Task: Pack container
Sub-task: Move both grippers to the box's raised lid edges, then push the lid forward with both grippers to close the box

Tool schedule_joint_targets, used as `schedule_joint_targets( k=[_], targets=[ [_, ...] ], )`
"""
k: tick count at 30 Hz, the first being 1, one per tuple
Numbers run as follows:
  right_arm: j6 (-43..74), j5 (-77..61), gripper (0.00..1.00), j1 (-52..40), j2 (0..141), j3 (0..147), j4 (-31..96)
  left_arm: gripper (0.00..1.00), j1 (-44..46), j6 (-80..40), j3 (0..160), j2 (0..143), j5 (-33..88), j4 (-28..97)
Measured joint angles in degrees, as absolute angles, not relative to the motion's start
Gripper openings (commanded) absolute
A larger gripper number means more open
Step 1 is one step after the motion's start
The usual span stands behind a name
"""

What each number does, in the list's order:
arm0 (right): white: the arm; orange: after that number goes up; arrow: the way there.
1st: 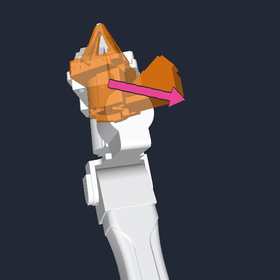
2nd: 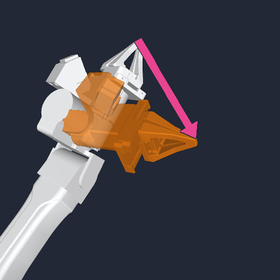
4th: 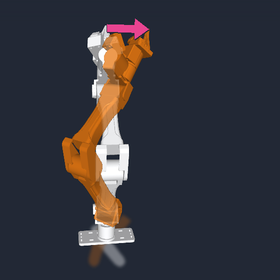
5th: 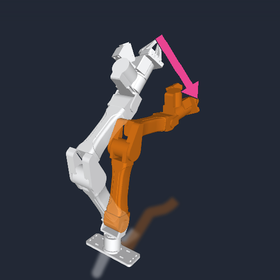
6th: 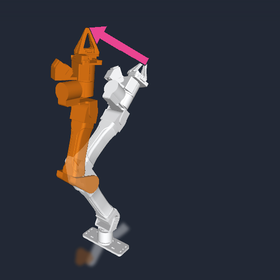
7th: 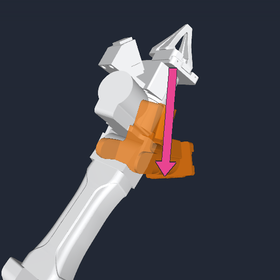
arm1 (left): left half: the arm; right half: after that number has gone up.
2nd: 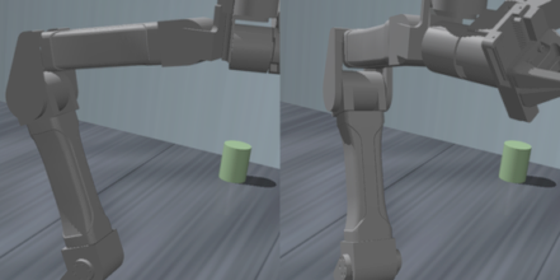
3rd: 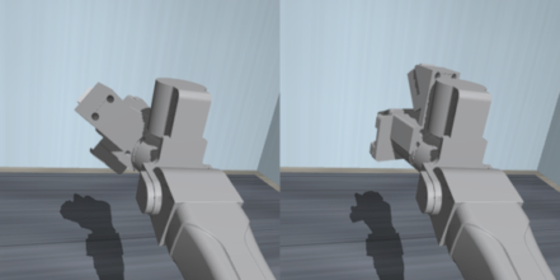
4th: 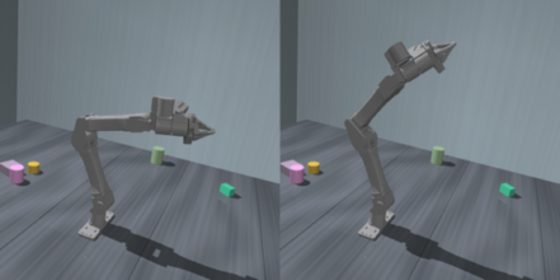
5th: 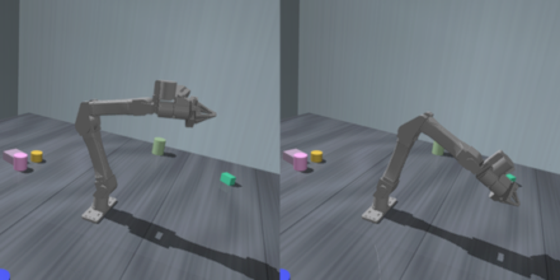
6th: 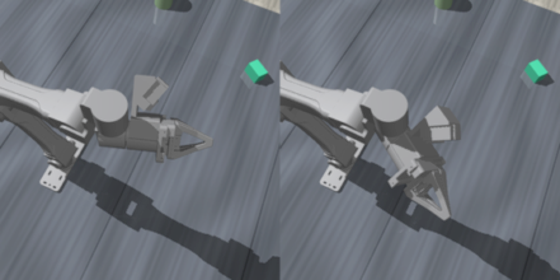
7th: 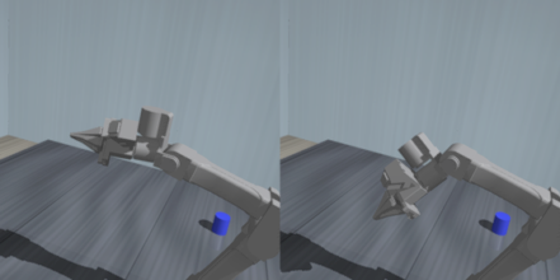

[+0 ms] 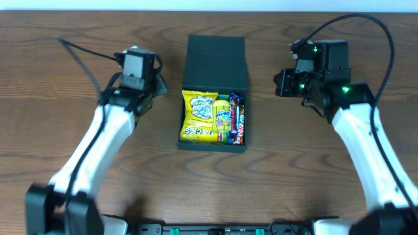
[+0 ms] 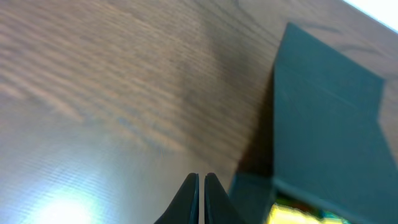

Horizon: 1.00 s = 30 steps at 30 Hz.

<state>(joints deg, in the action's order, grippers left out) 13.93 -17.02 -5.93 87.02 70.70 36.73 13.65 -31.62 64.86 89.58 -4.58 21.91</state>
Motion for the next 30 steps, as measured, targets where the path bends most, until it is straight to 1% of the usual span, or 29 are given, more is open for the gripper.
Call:
schedule_joint_targets(
  k=[3,6,9,12,16,21,25,30],
  targets=[
    [15.3,-16.2,0.02,-4.7,93.4,70.5,37.2,0.06,13.6,-31.6,64.9,95.4,-4.6,15.5],
    [16.1,-19.0,0.02,-4.4,101.2,69.8,34.7,0.06,13.5,-31.6,64.8,100.2,-3.6,10.0],
    [17.9,-22.6,0.02,-4.4,107.0,69.6,30.3,0.06,12.6,-32.3,64.9,104.4,1.5,4.0],
    [19.8,-26.1,0.02,-4.4,111.5,69.5,25.1,0.06,10.7,-34.7,64.9,108.8,7.2,0.8],
    [22.2,-30.4,0.02,-4.4,115.1,69.5,18.9,0.06,8.3,-36.8,66.9,114.6,13.4,0.8],
    [25.5,-35.3,0.02,-4.4,118.0,69.5,12.3,0.06,7.4,-38.9,75.7,121.8,20.3,4.6],
    [27.2,-38.5,0.02,-4.5,119.4,69.5,8.6,0.06,7.6,-39.7,80.2,124.4,23.7,6.4],
    [29.2,-41.6,0.01,-4.9,120.6,69.5,3.8,0.06,7.7,-41.0,81.4,125.4,27.2,6.4]
  ],
)
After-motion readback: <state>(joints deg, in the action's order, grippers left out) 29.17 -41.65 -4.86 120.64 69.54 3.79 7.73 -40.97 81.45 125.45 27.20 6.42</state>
